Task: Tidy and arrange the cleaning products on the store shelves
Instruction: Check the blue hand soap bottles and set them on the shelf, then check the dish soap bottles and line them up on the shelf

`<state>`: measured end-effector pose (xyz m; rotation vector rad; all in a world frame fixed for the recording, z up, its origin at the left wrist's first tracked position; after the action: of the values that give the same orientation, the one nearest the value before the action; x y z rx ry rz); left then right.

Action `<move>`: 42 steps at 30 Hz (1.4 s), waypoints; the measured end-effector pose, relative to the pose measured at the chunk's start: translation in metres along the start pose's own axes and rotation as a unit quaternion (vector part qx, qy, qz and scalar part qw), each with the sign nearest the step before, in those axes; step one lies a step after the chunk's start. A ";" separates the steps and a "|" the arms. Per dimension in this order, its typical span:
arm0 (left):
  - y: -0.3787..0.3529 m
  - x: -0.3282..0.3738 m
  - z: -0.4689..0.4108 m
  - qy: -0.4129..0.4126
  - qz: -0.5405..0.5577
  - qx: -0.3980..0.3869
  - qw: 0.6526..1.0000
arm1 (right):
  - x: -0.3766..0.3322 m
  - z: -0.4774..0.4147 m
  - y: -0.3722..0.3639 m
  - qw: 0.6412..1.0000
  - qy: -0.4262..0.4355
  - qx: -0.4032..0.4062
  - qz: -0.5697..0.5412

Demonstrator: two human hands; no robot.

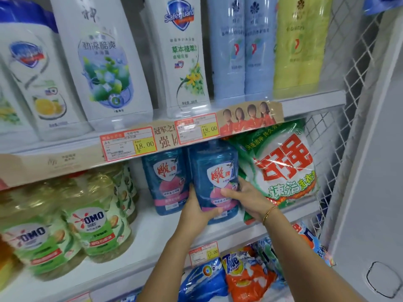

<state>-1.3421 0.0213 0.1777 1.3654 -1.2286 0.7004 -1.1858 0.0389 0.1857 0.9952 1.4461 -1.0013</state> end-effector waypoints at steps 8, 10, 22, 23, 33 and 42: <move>-0.004 -0.008 -0.007 0.021 -0.037 0.004 0.999 | 0.002 -0.016 0.005 0.999 0.005 -0.020 -0.036; -0.004 -0.007 -0.007 0.032 -0.044 0.006 0.999 | 0.001 -0.019 0.008 0.999 -0.005 -0.033 -0.027; 0.089 0.029 0.075 0.008 -0.109 0.171 0.979 | -0.063 0.049 -0.021 0.829 -0.168 -0.015 0.533; 0.108 0.033 0.092 -0.008 -0.110 0.226 0.968 | -0.074 0.056 -0.034 0.795 -0.169 -0.017 0.583; 0.186 -0.026 0.154 0.101 -0.096 0.287 0.948 | -0.022 0.032 -0.201 0.930 0.009 -0.080 0.358; 0.195 -0.051 0.145 0.129 -0.076 0.251 0.956 | -0.029 -0.036 -0.258 0.984 0.009 -0.099 0.146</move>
<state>-1.5722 -0.0720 0.1652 1.6945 -0.7530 1.0913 -1.4396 -0.0062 0.2346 1.0348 1.3381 -0.6249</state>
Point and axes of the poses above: each hand's wrist, its own z-axis away from the middle knuckle, its own y-axis out of the back of the hand, x = y × z, the point moved 4 cm from there along -z, towards the middle knuckle, and after that the axes turned 5 degrees about -x, right-handed, at the moved point
